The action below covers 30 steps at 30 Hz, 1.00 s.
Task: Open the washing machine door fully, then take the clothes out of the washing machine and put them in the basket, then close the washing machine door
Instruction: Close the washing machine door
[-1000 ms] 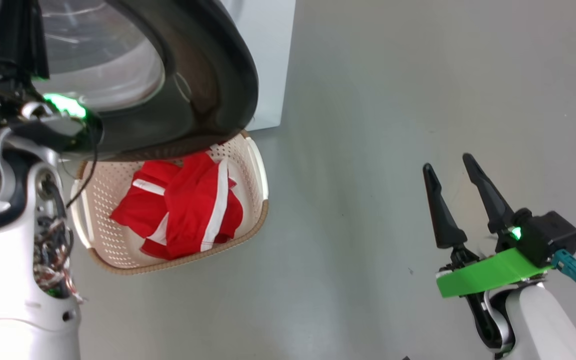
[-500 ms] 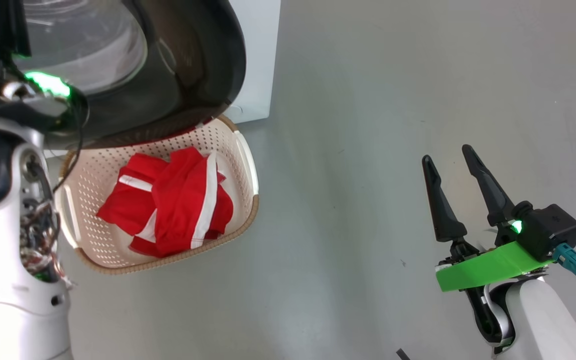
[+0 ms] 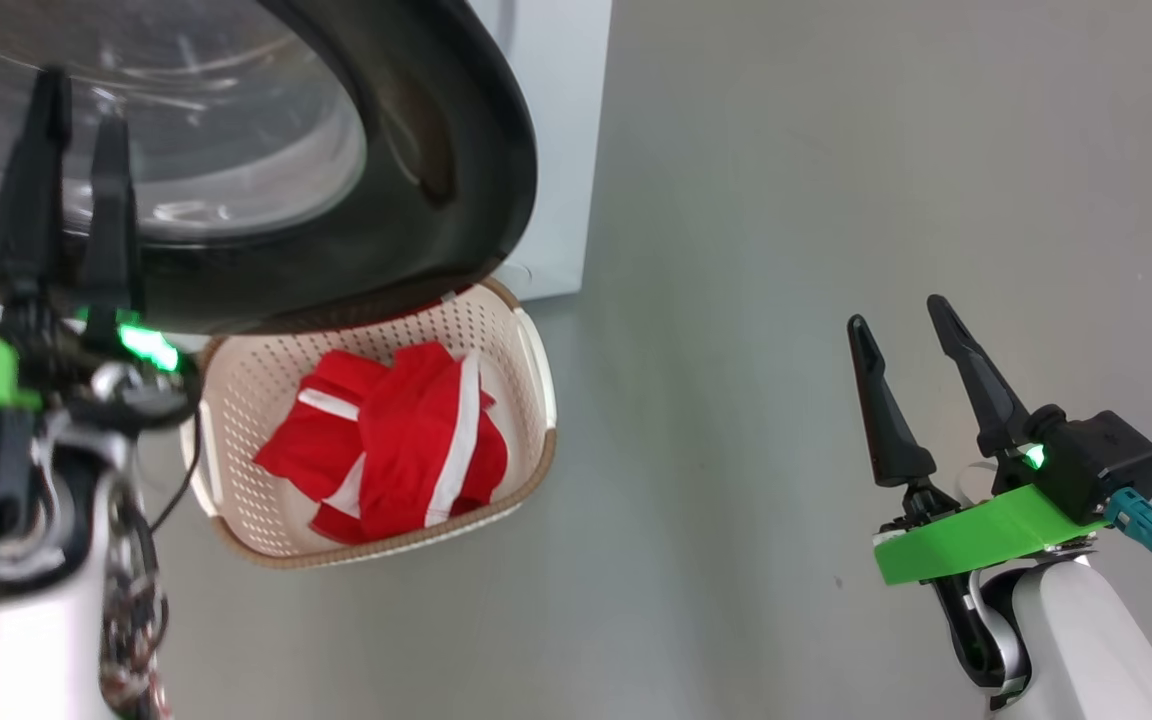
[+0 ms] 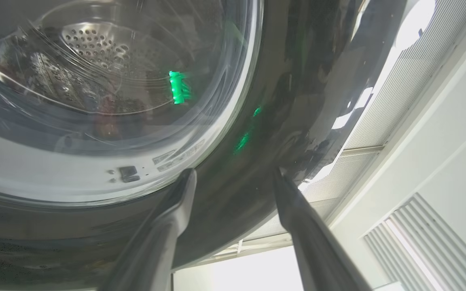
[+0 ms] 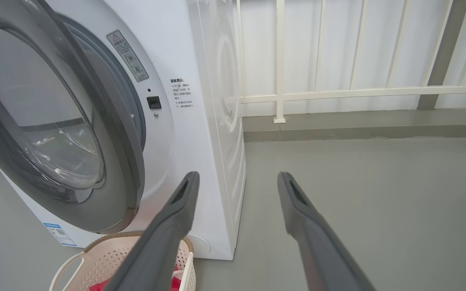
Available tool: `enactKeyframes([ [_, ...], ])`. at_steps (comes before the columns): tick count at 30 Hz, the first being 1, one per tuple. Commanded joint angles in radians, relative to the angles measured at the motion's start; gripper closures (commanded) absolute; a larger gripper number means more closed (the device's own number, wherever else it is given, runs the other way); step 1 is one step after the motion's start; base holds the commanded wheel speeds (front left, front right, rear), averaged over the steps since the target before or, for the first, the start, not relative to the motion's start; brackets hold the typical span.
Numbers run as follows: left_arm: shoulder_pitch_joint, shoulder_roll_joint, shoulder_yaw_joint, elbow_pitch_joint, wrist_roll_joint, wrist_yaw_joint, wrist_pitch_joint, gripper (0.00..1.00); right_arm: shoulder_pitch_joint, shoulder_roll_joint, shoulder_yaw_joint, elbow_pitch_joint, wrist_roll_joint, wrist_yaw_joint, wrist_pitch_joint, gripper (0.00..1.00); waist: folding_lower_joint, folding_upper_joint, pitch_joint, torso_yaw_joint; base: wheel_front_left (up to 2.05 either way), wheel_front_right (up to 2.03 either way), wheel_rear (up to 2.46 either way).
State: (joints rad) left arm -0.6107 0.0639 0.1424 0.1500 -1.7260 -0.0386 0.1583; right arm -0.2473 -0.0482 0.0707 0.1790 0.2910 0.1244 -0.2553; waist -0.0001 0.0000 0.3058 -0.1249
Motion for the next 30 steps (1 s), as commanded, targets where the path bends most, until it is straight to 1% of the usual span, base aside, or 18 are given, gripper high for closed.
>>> enactKeyframes([
  [1,0.042,0.039,0.017,-0.051,0.046,-0.028,-0.022,0.00,0.011,-0.002,0.012,-0.022,0.008,0.006,-0.006,0.00,0.0001,0.0000,-0.034,0.020,0.00,0.00,0.00],
  [4,0.107,0.052,0.003,-0.090,0.150,-0.065,-0.076,0.00,0.021,-0.002,0.004,-0.021,0.007,0.006,-0.006,0.00,0.0001,0.0000,-0.061,0.029,0.00,0.00,0.00],
  [7,0.176,0.079,-0.032,-0.110,0.290,-0.082,-0.133,0.00,0.033,-0.002,-0.002,-0.024,0.008,0.006,-0.006,0.00,0.0001,0.0000,-0.089,0.035,0.00,0.00,0.00],
  [10,0.239,0.125,-0.088,-0.120,0.470,-0.089,-0.207,0.00,0.046,-0.002,-0.005,-0.029,0.003,0.006,-0.006,0.00,0.0001,0.0000,-0.116,0.036,0.00,0.00,0.00],
  [12,0.273,0.144,-0.122,-0.117,0.568,-0.090,-0.262,0.00,0.056,-0.002,-0.007,-0.030,0.001,0.006,-0.006,0.00,0.0001,0.0000,-0.133,0.037,0.00,0.00,0.00],
  [16,0.330,0.161,-0.168,-0.099,0.702,-0.091,-0.357,0.00,0.077,-0.002,-0.016,-0.039,0.000,0.006,-0.006,0.00,0.0001,0.0000,-0.166,0.039,0.00,0.00,0.00],
  [17,0.330,0.161,-0.168,-0.099,0.702,-0.091,-0.357,0.00,0.077,-0.002,-0.016,-0.039,0.000,0.006,-0.006,0.00,0.0001,0.0000,-0.166,0.039,0.00,0.00,0.00],
  [18,0.360,0.171,-0.180,-0.084,0.766,-0.091,-0.385,0.00,0.092,-0.002,-0.019,-0.046,0.003,0.006,-0.006,0.00,0.0001,0.0000,-0.184,0.040,0.00,0.00,0.00],
  [19,0.360,0.171,-0.180,-0.084,0.766,-0.091,-0.385,0.00,0.092,-0.002,-0.019,-0.046,0.003,0.006,-0.006,0.00,0.0001,0.0000,-0.184,0.040,0.00,0.00,0.00],
  [21,0.390,0.180,-0.186,-0.068,0.834,-0.091,-0.402,0.00,0.107,-0.002,-0.020,-0.049,0.004,0.006,-0.006,0.00,0.0001,0.0000,-0.202,0.040,0.00,0.00,0.00],
  [24,0.432,0.189,-0.181,-0.045,0.946,-0.078,-0.415,0.00,0.131,-0.002,-0.024,-0.053,0.003,0.006,-0.006,0.00,0.0001,0.0000,-0.227,0.041,0.00,0.00,0.00],
  [26,0.455,0.192,-0.173,-0.046,1.037,-0.064,-0.419,0.00,0.144,-0.002,-0.028,-0.058,-0.004,0.006,-0.006,0.00,0.0001,0.0000,-0.240,0.042,0.00,0.00,0.00],
  [30,0.500,0.166,-0.127,-0.099,1.231,-0.030,-0.420,0.00,0.159,-0.002,-0.038,-0.068,-0.028,0.006,-0.006,0.00,0.0001,0.0000,-0.257,0.042,0.00,0.00,0.00],
])
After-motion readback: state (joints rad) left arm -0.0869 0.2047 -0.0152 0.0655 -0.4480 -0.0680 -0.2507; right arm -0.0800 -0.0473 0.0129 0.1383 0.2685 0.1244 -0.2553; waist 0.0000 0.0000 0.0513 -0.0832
